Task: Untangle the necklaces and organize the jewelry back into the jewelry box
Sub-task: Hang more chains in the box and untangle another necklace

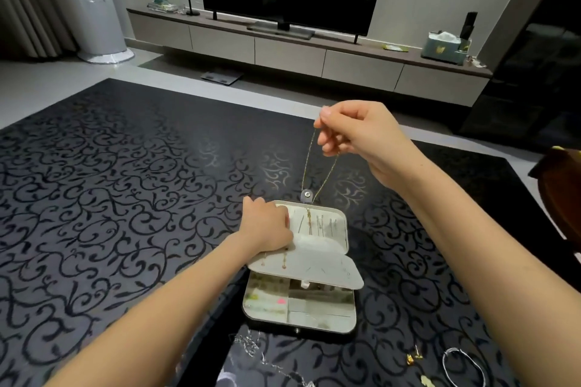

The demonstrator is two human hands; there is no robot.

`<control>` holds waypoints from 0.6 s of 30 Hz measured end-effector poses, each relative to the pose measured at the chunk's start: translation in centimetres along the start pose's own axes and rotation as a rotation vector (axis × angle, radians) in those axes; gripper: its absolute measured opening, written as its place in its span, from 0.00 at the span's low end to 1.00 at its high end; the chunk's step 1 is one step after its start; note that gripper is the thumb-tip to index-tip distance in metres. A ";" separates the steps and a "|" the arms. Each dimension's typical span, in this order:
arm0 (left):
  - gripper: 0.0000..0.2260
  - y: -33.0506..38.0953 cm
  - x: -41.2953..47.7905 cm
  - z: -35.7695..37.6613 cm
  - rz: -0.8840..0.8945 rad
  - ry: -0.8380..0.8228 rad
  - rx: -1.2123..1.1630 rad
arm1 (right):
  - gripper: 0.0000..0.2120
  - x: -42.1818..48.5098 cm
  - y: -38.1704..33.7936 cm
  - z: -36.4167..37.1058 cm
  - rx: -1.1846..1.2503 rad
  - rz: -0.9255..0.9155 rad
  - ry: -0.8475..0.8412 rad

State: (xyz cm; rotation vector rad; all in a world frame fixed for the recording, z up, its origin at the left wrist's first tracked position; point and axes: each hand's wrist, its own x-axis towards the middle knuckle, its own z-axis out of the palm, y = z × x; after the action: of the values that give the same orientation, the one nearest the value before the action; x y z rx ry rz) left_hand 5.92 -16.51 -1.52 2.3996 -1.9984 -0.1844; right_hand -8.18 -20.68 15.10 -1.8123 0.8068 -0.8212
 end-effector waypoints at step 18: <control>0.14 -0.3 -1.0 1.3 0.095 0.259 -0.113 | 0.12 2.1 1.5 2.2 0.031 -0.003 -0.028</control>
State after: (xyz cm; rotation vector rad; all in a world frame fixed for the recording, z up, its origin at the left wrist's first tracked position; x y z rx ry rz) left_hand 5.89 -15.38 -2.77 2.1311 -1.9228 0.0145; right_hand -5.51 -21.81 13.42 -1.7943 0.7702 -0.8042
